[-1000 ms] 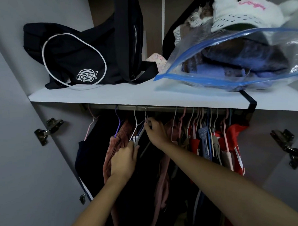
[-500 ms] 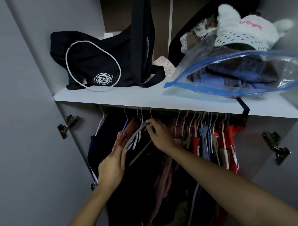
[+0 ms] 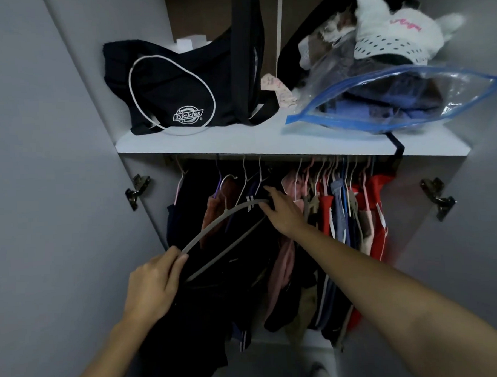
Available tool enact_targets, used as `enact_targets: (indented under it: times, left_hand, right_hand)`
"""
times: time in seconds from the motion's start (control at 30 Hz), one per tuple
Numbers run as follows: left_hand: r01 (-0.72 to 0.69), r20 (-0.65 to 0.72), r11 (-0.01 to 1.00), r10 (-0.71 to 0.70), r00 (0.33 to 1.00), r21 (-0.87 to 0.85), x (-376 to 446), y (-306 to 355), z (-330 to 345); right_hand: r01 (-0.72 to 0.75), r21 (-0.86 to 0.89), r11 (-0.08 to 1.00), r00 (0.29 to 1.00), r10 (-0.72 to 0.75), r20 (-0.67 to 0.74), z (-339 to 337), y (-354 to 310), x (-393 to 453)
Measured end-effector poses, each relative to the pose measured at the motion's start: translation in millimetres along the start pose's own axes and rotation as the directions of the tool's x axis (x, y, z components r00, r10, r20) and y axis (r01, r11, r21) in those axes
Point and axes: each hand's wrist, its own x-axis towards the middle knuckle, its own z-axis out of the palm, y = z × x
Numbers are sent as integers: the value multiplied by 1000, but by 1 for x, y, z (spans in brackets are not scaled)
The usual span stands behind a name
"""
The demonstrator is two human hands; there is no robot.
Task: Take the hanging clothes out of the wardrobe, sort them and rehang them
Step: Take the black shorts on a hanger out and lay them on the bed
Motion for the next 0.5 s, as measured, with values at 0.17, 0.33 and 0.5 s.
enact_targets:
  times: [0.17, 0.33, 0.5]
  left_hand:
    - [39, -23, 999, -38, 999, 31, -34, 2, -22]
    - [113, -54, 988, -108, 993, 101, -77, 12, -48]
    - [247, -125, 954, -227, 966, 170, -129, 44, -77]
  right_hand:
    - [105, -11, 994, 994, -105, 21, 5, 3, -23]
    - [97, 26, 995, 983, -100, 152, 9, 2, -36]
    - [174, 165, 971, 957, -207, 205, 19, -20, -56]
